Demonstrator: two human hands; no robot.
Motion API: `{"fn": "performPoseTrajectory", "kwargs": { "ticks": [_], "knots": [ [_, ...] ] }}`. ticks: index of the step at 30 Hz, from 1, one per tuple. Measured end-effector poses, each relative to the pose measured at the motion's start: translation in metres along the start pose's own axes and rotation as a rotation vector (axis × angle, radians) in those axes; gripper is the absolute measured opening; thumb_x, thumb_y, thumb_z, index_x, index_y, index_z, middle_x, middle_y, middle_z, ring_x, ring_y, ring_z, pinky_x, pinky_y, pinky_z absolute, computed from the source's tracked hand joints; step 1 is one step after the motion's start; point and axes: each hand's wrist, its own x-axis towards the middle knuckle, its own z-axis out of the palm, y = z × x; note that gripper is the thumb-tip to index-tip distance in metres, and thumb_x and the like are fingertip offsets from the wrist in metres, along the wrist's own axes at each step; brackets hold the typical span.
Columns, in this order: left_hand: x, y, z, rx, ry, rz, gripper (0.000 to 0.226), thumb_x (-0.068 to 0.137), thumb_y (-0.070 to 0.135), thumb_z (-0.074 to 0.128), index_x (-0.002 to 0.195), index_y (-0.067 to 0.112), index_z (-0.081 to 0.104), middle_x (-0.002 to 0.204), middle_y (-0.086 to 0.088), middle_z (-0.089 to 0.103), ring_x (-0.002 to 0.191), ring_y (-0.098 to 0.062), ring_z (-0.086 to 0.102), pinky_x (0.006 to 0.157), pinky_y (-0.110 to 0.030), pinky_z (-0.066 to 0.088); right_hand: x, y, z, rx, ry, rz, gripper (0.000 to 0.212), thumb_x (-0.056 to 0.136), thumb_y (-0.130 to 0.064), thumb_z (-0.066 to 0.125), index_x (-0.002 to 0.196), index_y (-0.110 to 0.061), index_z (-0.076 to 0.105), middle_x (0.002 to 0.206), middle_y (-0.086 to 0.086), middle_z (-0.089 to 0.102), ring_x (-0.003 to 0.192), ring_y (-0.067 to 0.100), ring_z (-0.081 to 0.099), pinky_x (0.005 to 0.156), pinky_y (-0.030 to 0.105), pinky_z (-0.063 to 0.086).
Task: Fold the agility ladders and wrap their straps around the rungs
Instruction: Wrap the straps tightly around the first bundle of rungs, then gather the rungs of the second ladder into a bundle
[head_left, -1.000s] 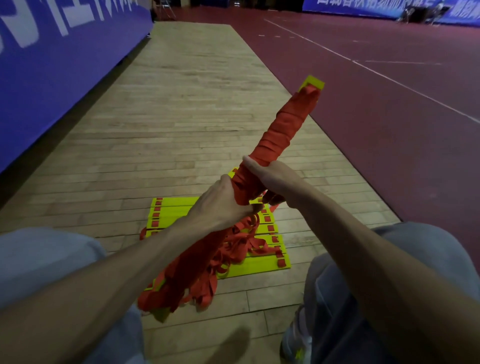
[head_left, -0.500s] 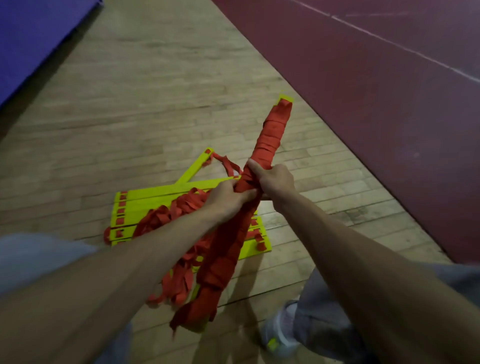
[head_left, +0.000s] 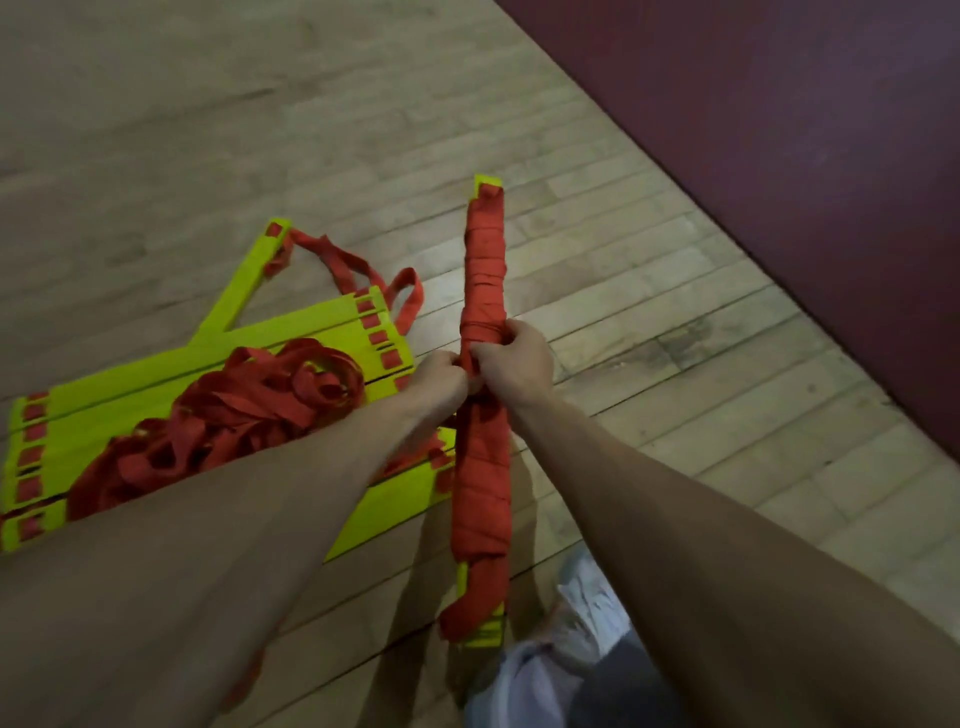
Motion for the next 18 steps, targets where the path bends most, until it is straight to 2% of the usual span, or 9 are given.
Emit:
{"fn": "performPoseTrajectory", "kwargs": {
  "ticks": [3,6,8,10,13,15,16,18],
  "knots": [
    [0.037,-0.008,0.019,0.038,-0.008,0.009,0.034,0.068,0.028,0.064,0.097,0.012,0.067,0.091,-0.018,0.067,0.090,-0.042,0.067,0.076,-0.043,0.051,0.027,0.017,-0.003,0.011,0.030,0.063,0.025,0.085,-0.021,0.059,0.105,-0.011,0.071,0.102,0.014,0.072,0.100,0.035,0.064,0.087,0.042,0.052],
    [0.063,-0.013,0.030,0.051,-0.010,0.005,0.025,0.077,0.033,0.068,0.094,0.015,0.068,0.095,-0.015,0.071,0.085,-0.034,0.069,0.076,-0.045,0.058,0.042,0.029,-0.004,0.001,0.014,0.082,0.031,0.084,-0.014,0.055,0.111,-0.013,0.070,0.106,0.013,0.072,0.102,0.032,0.063,0.090,0.038,0.051],
    [0.075,-0.019,0.034,0.114,-0.001,0.013,0.039,0.069,0.039,0.059,0.098,0.015,0.070,0.097,-0.015,0.073,0.086,-0.034,0.071,0.077,-0.051,0.060,0.046,0.041,-0.002,-0.033,-0.007,0.079,0.031,0.086,-0.015,0.055,0.112,-0.014,0.070,0.107,0.012,0.071,0.102,0.031,0.063,0.089,0.038,0.050],
    [0.078,-0.024,0.038,0.199,-0.052,0.011,0.039,0.074,0.035,0.056,0.105,0.014,0.071,0.102,-0.018,0.072,0.092,-0.036,0.070,0.080,-0.050,0.059,0.045,0.054,0.004,-0.108,-0.031,0.070,0.027,0.088,-0.017,0.058,0.111,-0.013,0.071,0.107,0.013,0.071,0.102,0.032,0.063,0.087,0.039,0.050],
    [0.075,-0.033,0.037,0.274,-0.075,0.026,0.029,0.088,0.013,0.057,0.115,0.013,0.068,0.110,-0.017,0.071,0.098,-0.035,0.068,0.079,-0.039,0.056,0.038,0.063,0.011,-0.184,-0.068,0.056,0.026,0.086,-0.014,0.059,0.109,-0.012,0.070,0.107,0.014,0.071,0.103,0.034,0.064,0.088,0.042,0.050],
    [0.068,-0.038,0.026,0.219,-0.081,0.040,0.023,0.090,0.008,0.055,0.104,0.016,0.071,0.108,-0.017,0.072,0.094,-0.034,0.068,0.069,-0.031,0.049,0.030,0.058,0.013,-0.267,-0.080,0.035,0.030,0.087,-0.012,0.056,0.115,-0.010,0.067,0.112,0.016,0.069,0.107,0.035,0.061,0.086,0.036,0.048],
    [0.064,-0.042,0.018,0.209,-0.077,0.037,0.022,0.090,0.006,0.054,0.098,0.017,0.071,0.108,-0.018,0.072,0.097,-0.035,0.068,0.070,-0.030,0.046,0.025,0.054,0.014,-0.318,-0.084,0.021,0.032,0.088,-0.011,0.054,0.118,-0.007,0.065,0.116,0.017,0.067,0.110,0.035,0.060,0.083,0.032,0.044],
    [0.052,-0.048,-0.002,0.217,-0.075,0.034,0.025,0.091,0.004,0.052,0.105,0.015,0.070,0.112,-0.017,0.070,0.105,-0.034,0.066,0.076,-0.032,0.048,0.012,0.045,0.016,-0.397,-0.105,-0.041,0.039,0.088,-0.009,0.051,0.126,-0.007,0.061,0.123,0.017,0.065,0.115,0.034,0.058,0.083,0.029,0.040]
  ]
}}
